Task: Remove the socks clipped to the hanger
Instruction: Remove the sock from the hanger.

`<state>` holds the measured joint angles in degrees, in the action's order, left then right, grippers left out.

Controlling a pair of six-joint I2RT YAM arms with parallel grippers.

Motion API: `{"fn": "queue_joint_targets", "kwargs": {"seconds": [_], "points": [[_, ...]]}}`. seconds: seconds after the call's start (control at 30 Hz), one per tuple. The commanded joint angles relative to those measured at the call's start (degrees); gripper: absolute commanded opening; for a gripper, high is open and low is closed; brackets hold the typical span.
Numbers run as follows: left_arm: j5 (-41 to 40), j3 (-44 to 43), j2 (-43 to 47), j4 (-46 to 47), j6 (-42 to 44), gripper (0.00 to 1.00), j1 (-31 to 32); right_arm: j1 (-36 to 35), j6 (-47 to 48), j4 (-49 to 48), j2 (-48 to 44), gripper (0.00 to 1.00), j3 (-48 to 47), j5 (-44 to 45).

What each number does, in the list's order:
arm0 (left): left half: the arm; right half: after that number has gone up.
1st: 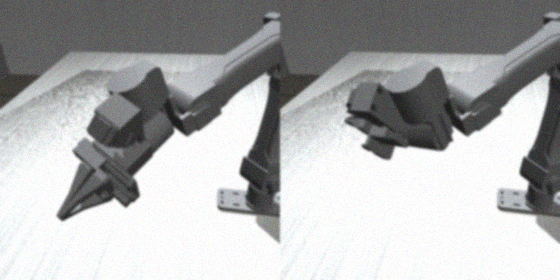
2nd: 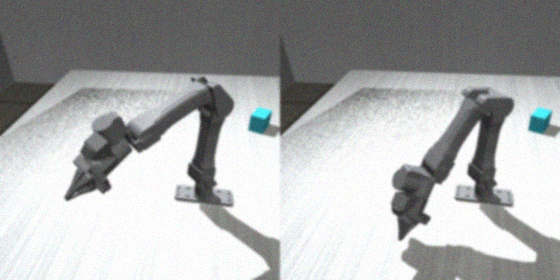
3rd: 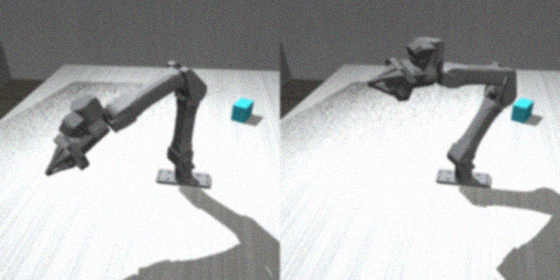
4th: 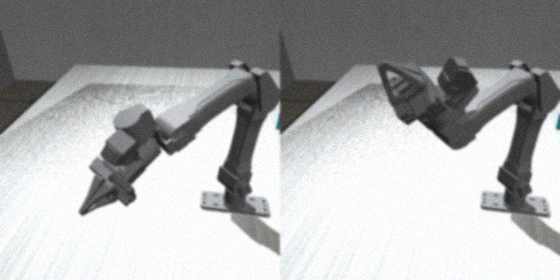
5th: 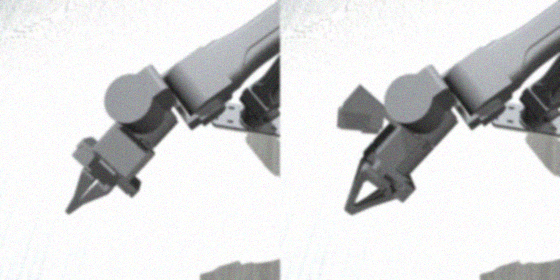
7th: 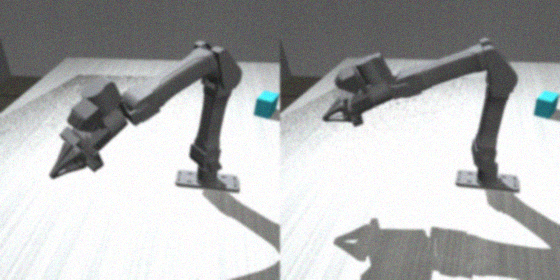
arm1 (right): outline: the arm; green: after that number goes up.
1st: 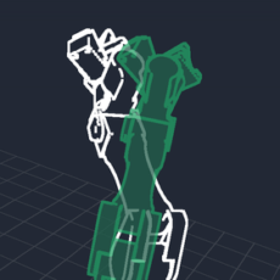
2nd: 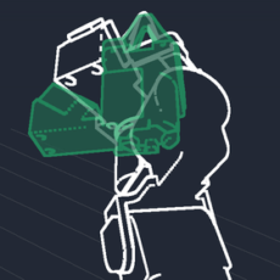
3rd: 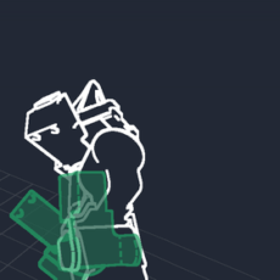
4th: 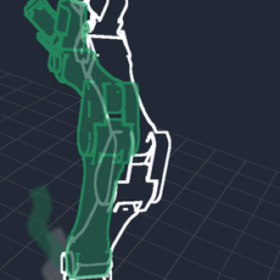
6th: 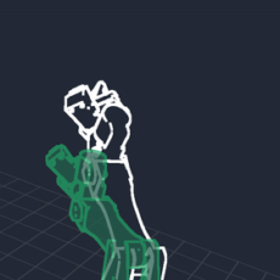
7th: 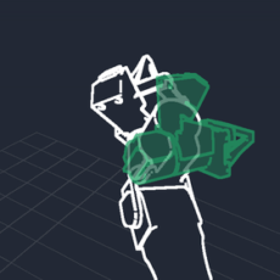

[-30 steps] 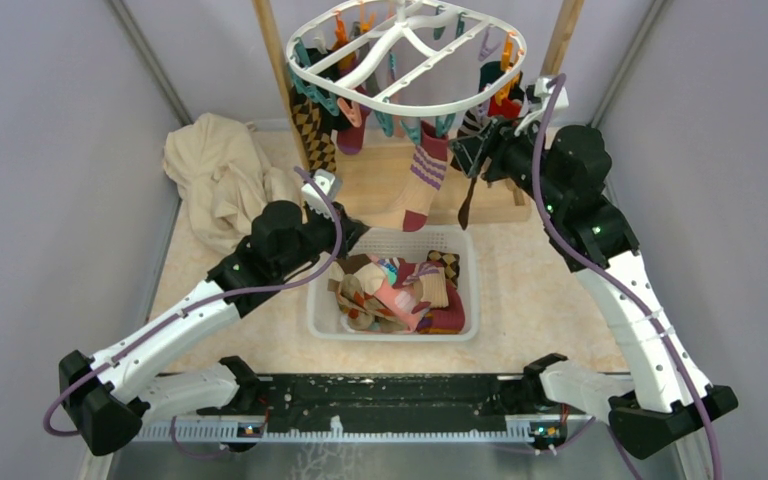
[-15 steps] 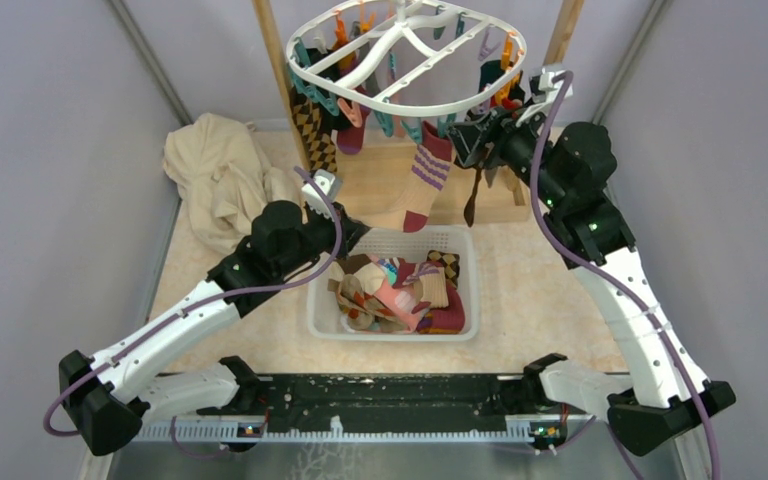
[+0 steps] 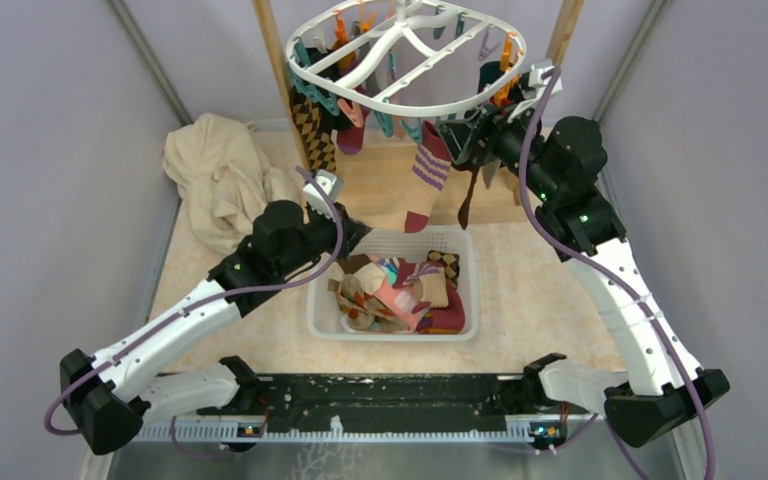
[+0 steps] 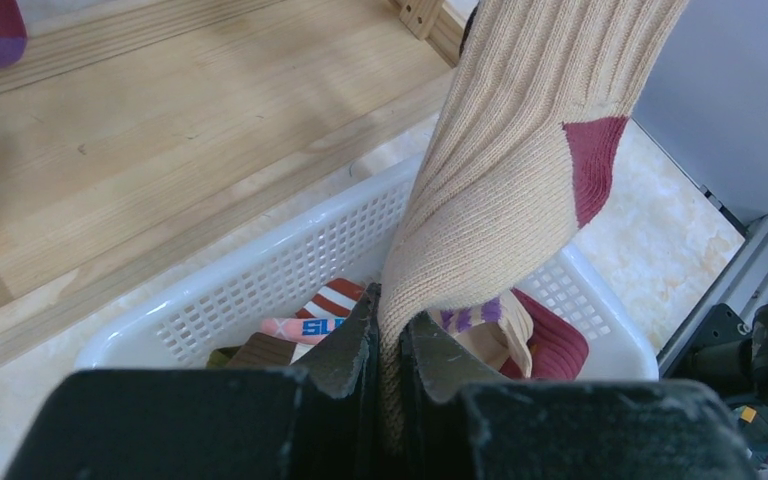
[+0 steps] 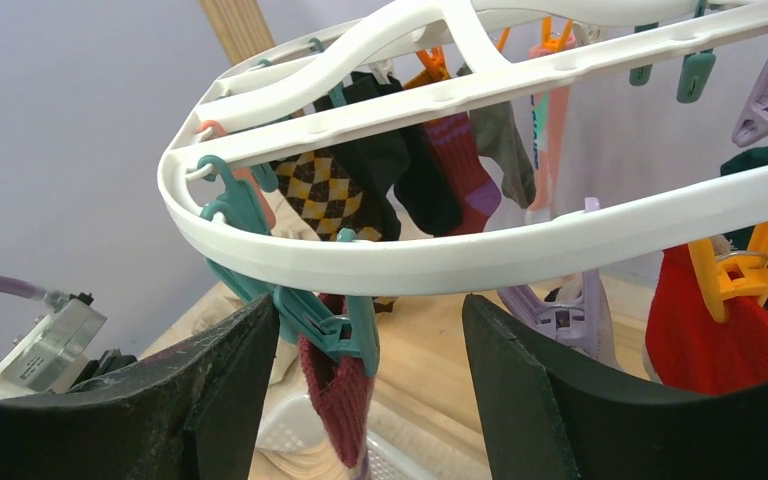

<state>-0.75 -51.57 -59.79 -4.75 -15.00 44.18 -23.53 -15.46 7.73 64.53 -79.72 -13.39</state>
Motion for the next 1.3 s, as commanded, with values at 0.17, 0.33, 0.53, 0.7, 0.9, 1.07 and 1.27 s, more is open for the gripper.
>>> {"fn": "queue_joint_targets", "kwargs": {"seconds": [0.17,0.33,0.53,0.7,0.9,1.07,1.27], "points": [[2.4,-0.5,-0.6,1.4,-0.5,0.14,-0.4,-0.6,1.2,-5.1,0.6,0.67,-2.2,-1.1],[2.4,-0.5,-0.8,1.4,-0.5,0.14,-0.4,-0.7,1.1,-5.8,1.4,0.67,-2.8,-1.7],[2.5,-0.6,-0.7,1.3,-0.5,0.14,-0.4,-1.1,0.8,-6.2,2.1,0.69,-3.2,-1.7],[2.8,-0.5,-0.7,1.4,-0.7,0.14,-0.4,-1.7,1.1,-6.6,2.6,0.70,-3.5,-0.7],[3.0,-0.5,-0.6,1.4,-0.7,0.14,-0.4,-2.5,1.5,-6.8,3.5,0.66,-4.5,1.3],[2.9,-0.3,-0.4,1.4,-0.7,0.14,-0.4,-2.8,1.2,-7.3,4.1,0.63,-4.8,2.5],[3.0,-0.1,-0.2,1.4,-0.7,0.14,-0.4,-3.4,1.3,-7.3,4.8,0.58,-5.3,3.7]]}}
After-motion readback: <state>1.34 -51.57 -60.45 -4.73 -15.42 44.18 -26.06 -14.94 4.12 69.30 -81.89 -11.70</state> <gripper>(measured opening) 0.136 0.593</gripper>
